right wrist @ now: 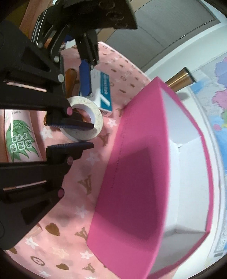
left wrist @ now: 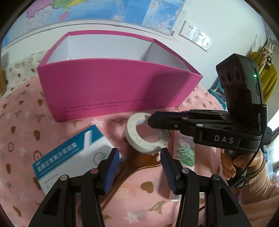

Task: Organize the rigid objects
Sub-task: 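Close the right gripper on the tape roll's rim and lift, then carry the tape roll into the magenta box and open the right gripper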

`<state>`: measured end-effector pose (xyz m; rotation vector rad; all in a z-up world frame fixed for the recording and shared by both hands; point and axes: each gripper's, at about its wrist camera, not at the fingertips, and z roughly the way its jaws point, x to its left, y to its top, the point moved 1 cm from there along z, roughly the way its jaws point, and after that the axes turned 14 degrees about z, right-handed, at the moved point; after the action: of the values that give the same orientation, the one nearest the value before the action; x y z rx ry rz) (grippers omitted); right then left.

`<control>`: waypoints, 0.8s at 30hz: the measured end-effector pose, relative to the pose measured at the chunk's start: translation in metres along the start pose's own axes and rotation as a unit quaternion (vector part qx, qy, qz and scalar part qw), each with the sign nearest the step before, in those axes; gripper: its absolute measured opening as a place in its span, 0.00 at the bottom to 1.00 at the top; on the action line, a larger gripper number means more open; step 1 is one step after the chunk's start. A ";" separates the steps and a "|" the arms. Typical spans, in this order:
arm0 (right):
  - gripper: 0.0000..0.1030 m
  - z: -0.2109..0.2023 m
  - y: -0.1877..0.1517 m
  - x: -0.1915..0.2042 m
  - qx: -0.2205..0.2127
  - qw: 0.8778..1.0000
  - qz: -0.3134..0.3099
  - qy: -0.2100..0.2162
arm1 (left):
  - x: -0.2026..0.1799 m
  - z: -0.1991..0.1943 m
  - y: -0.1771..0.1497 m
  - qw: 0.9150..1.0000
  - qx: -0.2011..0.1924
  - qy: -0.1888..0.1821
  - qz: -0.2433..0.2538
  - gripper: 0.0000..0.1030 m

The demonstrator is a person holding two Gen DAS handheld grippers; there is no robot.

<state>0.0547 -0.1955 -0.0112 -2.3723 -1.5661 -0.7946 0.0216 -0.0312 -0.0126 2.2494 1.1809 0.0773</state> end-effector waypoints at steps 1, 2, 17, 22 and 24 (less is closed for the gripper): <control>0.15 -0.004 0.000 0.001 -0.007 1.000 0.001 0.001 | -0.001 0.000 0.002 1.000 -0.001 -0.007 0.000 0.47; 0.15 -0.007 0.001 0.001 -0.011 1.000 0.001 0.004 | -0.003 -0.001 0.004 1.000 -0.004 -0.013 0.002 0.47; 0.15 -0.056 0.009 0.004 -0.073 0.997 -0.005 0.009 | -0.034 -0.012 0.045 0.997 -0.042 -0.041 0.049 0.47; 0.15 -0.065 0.017 0.006 -0.088 0.996 -0.012 0.000 | -0.035 -0.015 0.059 0.996 -0.053 -0.038 0.055 0.47; 0.15 -0.071 0.022 0.006 -0.095 0.995 -0.013 0.001 | -0.037 -0.017 0.065 0.996 -0.059 -0.036 0.060 0.47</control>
<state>0.0528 -0.2310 0.0540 -2.4839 -1.5875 -0.9938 0.0409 -0.0796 0.0434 2.1991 0.9790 0.1094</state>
